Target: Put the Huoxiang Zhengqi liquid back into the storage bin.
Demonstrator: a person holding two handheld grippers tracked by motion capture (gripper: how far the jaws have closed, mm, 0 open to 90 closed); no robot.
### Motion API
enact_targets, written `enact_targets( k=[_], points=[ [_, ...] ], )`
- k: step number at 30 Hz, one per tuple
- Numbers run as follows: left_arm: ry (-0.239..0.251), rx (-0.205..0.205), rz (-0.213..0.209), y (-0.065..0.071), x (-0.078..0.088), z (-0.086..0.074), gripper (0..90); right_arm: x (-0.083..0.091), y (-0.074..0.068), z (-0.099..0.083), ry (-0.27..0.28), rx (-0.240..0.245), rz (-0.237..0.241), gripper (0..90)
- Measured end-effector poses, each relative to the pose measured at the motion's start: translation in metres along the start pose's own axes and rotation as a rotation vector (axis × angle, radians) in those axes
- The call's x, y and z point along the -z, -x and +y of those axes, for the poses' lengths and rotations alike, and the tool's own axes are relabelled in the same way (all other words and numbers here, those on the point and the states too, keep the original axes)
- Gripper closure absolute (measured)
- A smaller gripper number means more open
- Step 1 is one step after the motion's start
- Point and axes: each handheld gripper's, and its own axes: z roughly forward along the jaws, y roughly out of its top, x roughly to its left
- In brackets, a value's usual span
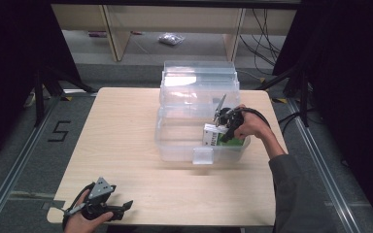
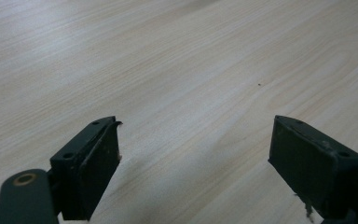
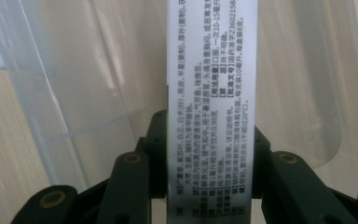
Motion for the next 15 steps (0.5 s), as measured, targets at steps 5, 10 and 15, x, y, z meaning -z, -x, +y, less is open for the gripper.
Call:
enact_targets(
  k=[5,10,15],
  points=[
    [-0.005,-0.006,-0.009,0.0001,0.0003,0.0002,15.5,-0.0016,0.0018,-0.0006,0.005,0.028,0.003,64.2],
    [-0.006,-0.004,0.000,-0.0004,0.0006,0.0002,15.5,-0.0031,0.0008,-0.0007,-0.007,-0.001,0.007,63.9],
    [0.003,-0.001,0.001,0.0006,0.0004,0.0000,15.5,-0.0039,0.0010,0.0005,-0.017,0.011,0.008,63.2]
  ],
)
